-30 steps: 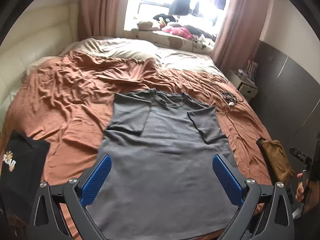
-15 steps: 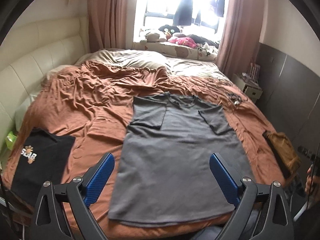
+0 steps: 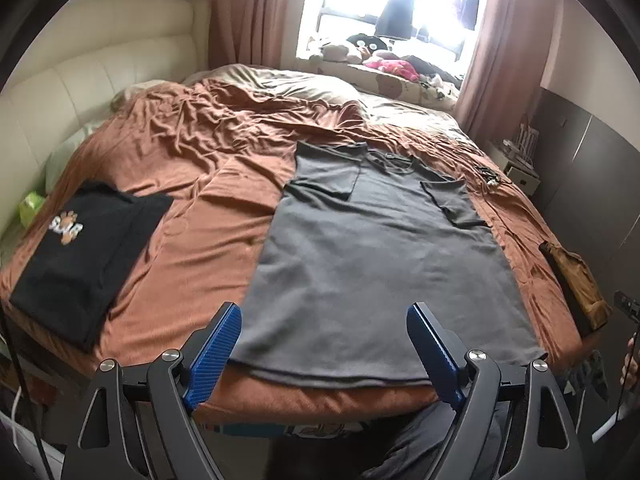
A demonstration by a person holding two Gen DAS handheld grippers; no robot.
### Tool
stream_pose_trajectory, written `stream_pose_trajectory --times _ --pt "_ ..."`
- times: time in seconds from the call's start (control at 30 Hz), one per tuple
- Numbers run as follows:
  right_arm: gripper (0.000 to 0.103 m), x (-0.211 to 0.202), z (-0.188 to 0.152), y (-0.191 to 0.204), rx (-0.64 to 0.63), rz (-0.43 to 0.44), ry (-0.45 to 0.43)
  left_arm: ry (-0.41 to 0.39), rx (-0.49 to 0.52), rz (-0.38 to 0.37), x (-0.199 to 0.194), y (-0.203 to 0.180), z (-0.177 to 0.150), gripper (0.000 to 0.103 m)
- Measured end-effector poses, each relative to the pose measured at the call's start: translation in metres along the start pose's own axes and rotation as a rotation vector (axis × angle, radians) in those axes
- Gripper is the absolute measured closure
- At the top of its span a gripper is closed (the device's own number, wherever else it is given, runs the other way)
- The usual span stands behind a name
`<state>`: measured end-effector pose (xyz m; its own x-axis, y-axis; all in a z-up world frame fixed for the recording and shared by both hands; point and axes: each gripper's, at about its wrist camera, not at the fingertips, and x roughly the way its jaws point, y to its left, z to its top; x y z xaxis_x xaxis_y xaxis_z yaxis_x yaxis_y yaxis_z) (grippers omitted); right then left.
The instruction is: Fold small clothes
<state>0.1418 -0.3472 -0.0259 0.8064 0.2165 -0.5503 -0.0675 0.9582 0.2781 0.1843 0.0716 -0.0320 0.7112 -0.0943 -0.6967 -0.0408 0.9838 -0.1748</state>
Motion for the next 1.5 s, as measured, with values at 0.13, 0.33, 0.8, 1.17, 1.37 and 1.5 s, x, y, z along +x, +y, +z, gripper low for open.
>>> stream_pose_trajectory --times 0.13,0.33,0.8,1.17,1.37,1.5 --pt "0.000 -0.002 -0.012 -0.006 0.024 0.002 0.021 -0.009 -0.005 0.019 -0.004 0.011 -0.016 0.018" --pt "0.000 0.003 -0.024 -0.012 0.044 0.012 0.053 -0.018 -0.095 0.034 -0.008 0.034 -0.038 0.018" --pt "0.004 0.046 -0.045 -0.032 0.151 0.039 0.148 0.002 -0.223 0.042 0.017 0.062 -0.067 0.019" --pt "0.016 0.100 -0.054 -0.032 0.208 0.111 0.258 0.025 -0.369 0.039 0.049 0.098 -0.080 0.025" --pt "0.023 0.121 -0.053 -0.034 0.203 0.109 0.283 0.044 -0.457 0.020 0.070 0.116 -0.089 0.032" --pt "0.033 0.133 -0.056 -0.042 0.256 0.105 0.300 0.075 -0.516 -0.019 0.084 0.124 -0.096 0.039"
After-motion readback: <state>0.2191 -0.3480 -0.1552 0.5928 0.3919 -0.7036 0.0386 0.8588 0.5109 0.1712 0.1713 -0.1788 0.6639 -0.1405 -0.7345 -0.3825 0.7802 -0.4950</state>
